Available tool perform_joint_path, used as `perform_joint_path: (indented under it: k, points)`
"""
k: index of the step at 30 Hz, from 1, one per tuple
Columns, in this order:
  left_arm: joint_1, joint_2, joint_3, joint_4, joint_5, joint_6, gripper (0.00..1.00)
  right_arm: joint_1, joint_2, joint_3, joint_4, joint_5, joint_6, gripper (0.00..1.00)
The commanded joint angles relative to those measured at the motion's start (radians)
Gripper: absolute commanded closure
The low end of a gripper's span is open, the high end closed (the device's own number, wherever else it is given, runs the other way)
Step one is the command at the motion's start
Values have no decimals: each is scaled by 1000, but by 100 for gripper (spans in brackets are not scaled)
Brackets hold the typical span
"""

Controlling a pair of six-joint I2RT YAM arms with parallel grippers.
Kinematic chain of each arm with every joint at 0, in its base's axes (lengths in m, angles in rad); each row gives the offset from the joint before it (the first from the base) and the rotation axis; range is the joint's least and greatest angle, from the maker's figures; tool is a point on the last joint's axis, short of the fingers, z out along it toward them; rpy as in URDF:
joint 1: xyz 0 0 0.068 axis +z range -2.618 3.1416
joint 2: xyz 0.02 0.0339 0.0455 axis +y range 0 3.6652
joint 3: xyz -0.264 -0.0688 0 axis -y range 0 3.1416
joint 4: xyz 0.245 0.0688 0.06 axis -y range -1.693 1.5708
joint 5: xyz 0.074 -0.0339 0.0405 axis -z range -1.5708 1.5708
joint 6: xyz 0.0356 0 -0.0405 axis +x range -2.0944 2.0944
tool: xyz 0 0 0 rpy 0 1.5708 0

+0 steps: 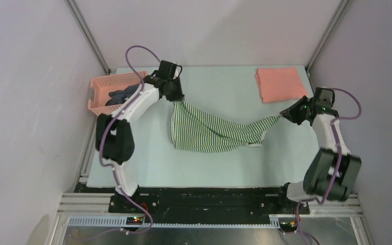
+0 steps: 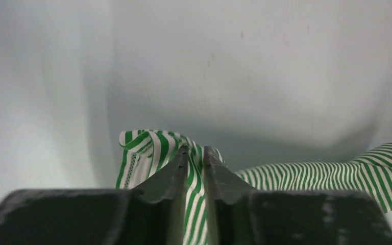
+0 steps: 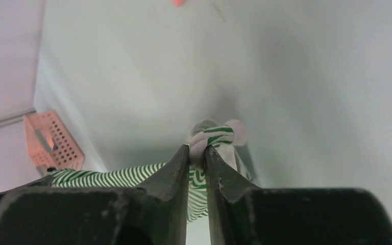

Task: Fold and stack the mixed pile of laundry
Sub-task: Flatten out the tank top at the center of the board.

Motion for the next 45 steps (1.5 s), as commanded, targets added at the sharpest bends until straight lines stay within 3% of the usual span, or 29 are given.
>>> perform_joint_path:
  k: [1,2,5,8,12,18,26,33,38,45]
  points:
    - [41,135,223,28,53,50,69,22,217,136,106,41,13,75]
    - [47,141,231,28,58,51,57,30,240,180,72,51,2,68]
    - [49,82,165,28,19,50,42,51,278,227,-3,90,-11,48]
    - [49,-52,28,30,-38,18,39,70,259,219,-89,138,-7,44]
    - [28,-211,-265,72,-40,-33,39,108,180,132,-111,153,31,42]
    - [-13,-358,-505,144,-28,-53,39,185,48,-104,22,74,176,50]
    - [-16,-427,-629,201,-7,-70,40,266,57,-303,247,80,345,57]
    - [-18,-440,-681,236,17,-90,41,297,125,-314,311,130,380,61]
    - [-18,-444,-714,254,14,-100,41,298,111,-314,312,155,360,82]
    - [-17,-437,-736,290,8,-118,41,289,-6,-310,299,186,325,90]
